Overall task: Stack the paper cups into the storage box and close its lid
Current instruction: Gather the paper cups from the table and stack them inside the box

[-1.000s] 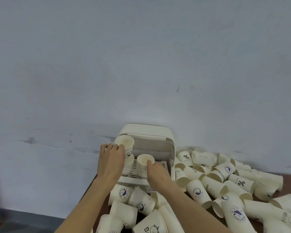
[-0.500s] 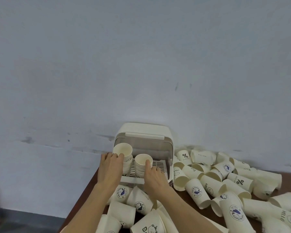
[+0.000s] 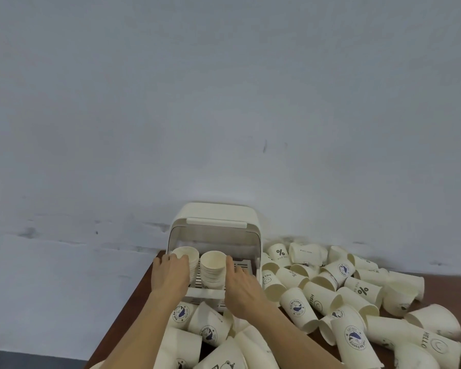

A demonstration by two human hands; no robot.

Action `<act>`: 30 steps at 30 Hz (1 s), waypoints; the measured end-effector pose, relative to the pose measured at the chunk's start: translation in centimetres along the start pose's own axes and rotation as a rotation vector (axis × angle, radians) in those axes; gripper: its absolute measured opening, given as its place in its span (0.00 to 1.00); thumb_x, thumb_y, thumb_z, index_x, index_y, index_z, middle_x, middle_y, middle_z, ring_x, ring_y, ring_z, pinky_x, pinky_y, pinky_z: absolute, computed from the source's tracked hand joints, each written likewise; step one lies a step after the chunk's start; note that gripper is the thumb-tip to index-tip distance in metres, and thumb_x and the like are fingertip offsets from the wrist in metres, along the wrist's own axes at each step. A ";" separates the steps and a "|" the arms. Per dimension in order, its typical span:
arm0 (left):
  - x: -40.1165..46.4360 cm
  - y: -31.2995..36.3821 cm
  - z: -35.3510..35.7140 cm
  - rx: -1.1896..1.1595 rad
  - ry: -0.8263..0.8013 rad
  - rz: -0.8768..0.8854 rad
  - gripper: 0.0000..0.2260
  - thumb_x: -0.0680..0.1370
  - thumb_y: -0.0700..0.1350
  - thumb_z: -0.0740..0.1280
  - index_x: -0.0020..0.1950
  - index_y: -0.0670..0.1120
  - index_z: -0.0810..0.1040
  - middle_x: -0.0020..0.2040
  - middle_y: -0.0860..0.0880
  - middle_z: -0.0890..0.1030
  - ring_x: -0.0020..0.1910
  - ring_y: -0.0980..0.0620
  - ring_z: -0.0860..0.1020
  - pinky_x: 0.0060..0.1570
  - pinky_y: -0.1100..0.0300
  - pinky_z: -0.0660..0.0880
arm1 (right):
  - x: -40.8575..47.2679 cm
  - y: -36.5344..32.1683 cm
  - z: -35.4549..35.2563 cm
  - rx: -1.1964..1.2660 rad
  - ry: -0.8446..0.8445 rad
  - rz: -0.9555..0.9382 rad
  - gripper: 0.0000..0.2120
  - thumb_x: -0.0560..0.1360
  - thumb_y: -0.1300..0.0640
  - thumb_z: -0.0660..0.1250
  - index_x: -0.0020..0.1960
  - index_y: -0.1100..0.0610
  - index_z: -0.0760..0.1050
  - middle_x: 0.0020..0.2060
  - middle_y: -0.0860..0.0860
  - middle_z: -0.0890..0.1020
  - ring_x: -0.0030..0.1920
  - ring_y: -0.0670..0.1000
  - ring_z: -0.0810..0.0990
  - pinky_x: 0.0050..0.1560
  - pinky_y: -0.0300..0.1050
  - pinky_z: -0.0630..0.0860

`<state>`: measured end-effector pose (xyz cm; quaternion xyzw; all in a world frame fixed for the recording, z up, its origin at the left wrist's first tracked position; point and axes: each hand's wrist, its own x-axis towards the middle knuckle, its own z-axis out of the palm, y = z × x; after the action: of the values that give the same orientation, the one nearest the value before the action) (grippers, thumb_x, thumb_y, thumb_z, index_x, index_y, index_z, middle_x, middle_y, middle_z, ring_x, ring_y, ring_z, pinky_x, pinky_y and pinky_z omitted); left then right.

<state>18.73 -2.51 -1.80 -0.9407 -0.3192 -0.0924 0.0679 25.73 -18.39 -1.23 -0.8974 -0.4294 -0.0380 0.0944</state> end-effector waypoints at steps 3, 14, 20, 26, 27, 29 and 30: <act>-0.5 0.3 0.4 0.004 -0.056 -0.021 0.18 0.77 0.45 0.59 0.67 0.49 0.68 0.62 0.46 0.75 0.62 0.46 0.71 0.59 0.52 0.64 | -0.3 0.5 0.3 -0.044 0.009 0.004 0.30 0.74 0.63 0.62 0.72 0.61 0.54 0.57 0.60 0.75 0.56 0.61 0.74 0.48 0.50 0.69; -3.9 4.5 -2.5 -0.083 0.200 0.106 0.17 0.78 0.45 0.57 0.67 0.47 0.68 0.61 0.45 0.75 0.57 0.44 0.74 0.57 0.51 0.68 | -3.8 4.1 -1.5 -0.069 0.082 0.075 0.28 0.73 0.65 0.61 0.70 0.61 0.56 0.56 0.61 0.75 0.57 0.62 0.73 0.50 0.53 0.70; -5.2 9.5 -3.2 -0.145 0.192 0.228 0.15 0.79 0.46 0.55 0.65 0.48 0.70 0.60 0.46 0.75 0.58 0.45 0.73 0.57 0.52 0.68 | -6.8 8.5 -2.4 -0.091 0.101 0.152 0.27 0.73 0.65 0.57 0.71 0.62 0.56 0.55 0.61 0.75 0.55 0.62 0.74 0.45 0.51 0.68; -6.4 14.3 -3.1 -0.190 0.125 0.328 0.18 0.80 0.47 0.55 0.69 0.49 0.66 0.64 0.48 0.72 0.63 0.47 0.70 0.59 0.53 0.66 | -9.2 13.8 -3.6 -0.073 0.126 0.285 0.27 0.73 0.64 0.61 0.71 0.58 0.58 0.53 0.57 0.76 0.53 0.58 0.75 0.46 0.49 0.73; -6.5 15.1 -3.0 -0.186 0.112 0.341 0.18 0.80 0.47 0.55 0.70 0.49 0.66 0.64 0.48 0.72 0.64 0.47 0.70 0.60 0.54 0.66 | -9.6 14.7 -3.8 -0.070 0.124 0.299 0.28 0.73 0.64 0.61 0.71 0.59 0.58 0.54 0.57 0.76 0.54 0.59 0.75 0.46 0.49 0.73; -6.6 16.5 -3.0 -0.175 0.085 0.364 0.17 0.80 0.47 0.54 0.69 0.49 0.66 0.66 0.47 0.71 0.65 0.46 0.69 0.61 0.53 0.66 | -10.4 16.4 -4.2 -0.072 0.120 0.323 0.27 0.74 0.64 0.61 0.71 0.60 0.57 0.55 0.58 0.76 0.55 0.59 0.75 0.46 0.49 0.70; -6.7 17.3 -3.0 -0.168 0.071 0.378 0.18 0.80 0.47 0.55 0.70 0.49 0.66 0.66 0.46 0.71 0.65 0.45 0.69 0.62 0.52 0.66 | -10.8 17.2 -4.4 -0.075 0.121 0.338 0.26 0.74 0.64 0.60 0.70 0.60 0.58 0.54 0.58 0.76 0.54 0.59 0.75 0.45 0.49 0.69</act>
<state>23.71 -20.58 -1.52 -0.9823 -0.1258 -0.1374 0.0167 32.39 -38.11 -0.93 -0.9557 -0.2645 -0.0912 0.0916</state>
